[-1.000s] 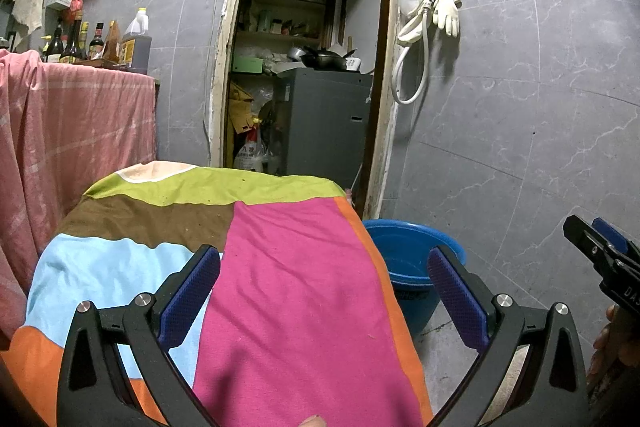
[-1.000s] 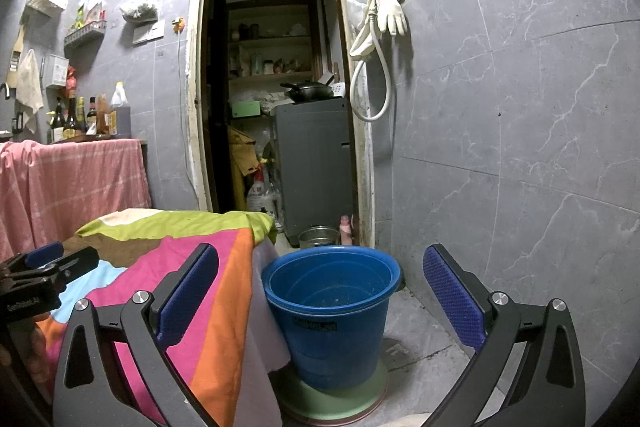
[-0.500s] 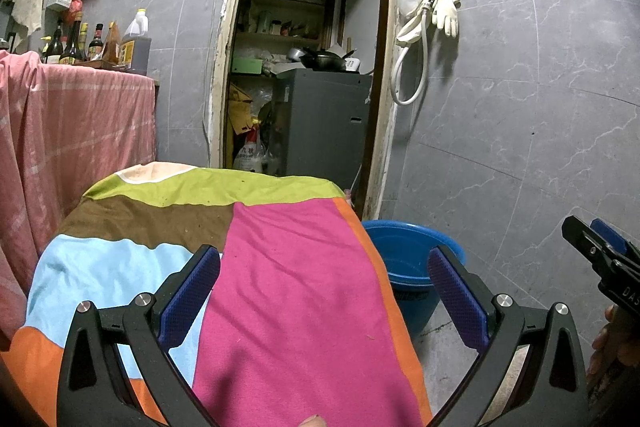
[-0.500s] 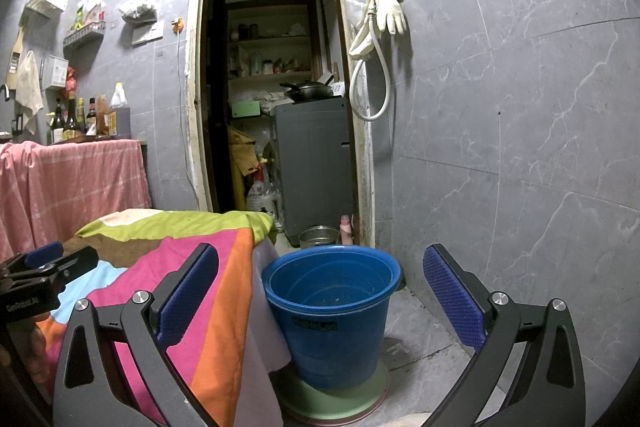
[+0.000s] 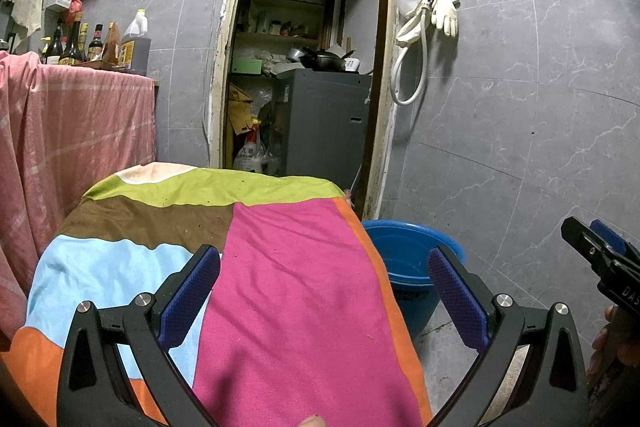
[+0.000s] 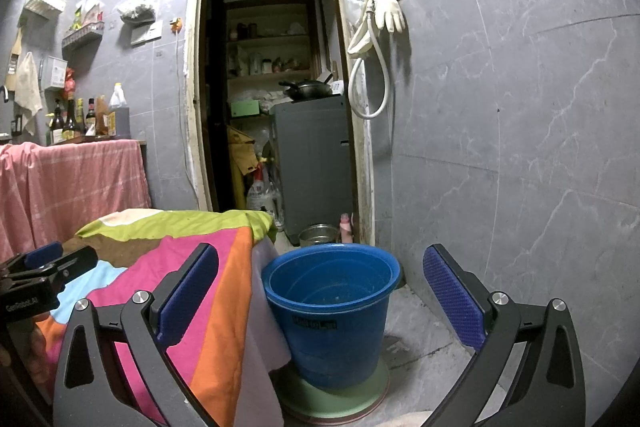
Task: Collect trash
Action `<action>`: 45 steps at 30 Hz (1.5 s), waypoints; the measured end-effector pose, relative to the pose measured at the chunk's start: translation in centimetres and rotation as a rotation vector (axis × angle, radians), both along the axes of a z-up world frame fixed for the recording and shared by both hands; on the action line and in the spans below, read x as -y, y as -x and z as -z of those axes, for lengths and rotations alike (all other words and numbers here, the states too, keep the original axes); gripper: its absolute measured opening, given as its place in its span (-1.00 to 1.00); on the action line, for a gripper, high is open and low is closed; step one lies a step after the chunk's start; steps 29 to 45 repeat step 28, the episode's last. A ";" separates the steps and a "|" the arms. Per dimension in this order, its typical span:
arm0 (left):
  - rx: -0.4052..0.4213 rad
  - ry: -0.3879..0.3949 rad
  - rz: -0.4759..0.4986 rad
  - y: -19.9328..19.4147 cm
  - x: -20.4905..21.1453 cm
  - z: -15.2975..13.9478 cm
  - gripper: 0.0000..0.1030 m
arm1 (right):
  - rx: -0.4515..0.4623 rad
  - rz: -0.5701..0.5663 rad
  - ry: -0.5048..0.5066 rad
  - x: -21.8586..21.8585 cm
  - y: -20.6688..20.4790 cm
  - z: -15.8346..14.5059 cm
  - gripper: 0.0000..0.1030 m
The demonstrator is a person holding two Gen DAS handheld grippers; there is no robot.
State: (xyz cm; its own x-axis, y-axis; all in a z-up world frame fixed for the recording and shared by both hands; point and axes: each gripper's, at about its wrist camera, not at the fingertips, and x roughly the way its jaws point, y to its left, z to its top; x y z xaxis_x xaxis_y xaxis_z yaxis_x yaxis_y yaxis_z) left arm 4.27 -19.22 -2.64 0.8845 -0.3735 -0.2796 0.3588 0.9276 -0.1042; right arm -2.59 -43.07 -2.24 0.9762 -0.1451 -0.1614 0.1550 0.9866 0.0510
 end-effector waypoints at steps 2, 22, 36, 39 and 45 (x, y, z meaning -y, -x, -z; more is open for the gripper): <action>0.001 0.000 -0.004 0.1 0.0 0.0 0.98 | 0.000 -0.001 0.000 0.0 0.0 0.0 1.00; 0.018 -0.014 -0.002 0.5 -0.4 -0.2 0.98 | -0.004 0.001 -0.001 -0.1 0.2 0.2 1.00; 0.009 -0.011 -0.003 0.2 -0.8 -0.1 0.98 | -0.006 0.002 -0.002 -0.2 0.3 0.1 1.00; 0.009 -0.011 -0.003 0.2 -0.8 -0.1 0.98 | -0.006 0.002 -0.002 -0.2 0.3 0.1 1.00; 0.009 -0.011 -0.003 0.2 -0.8 -0.1 0.98 | -0.006 0.002 -0.002 -0.2 0.3 0.1 1.00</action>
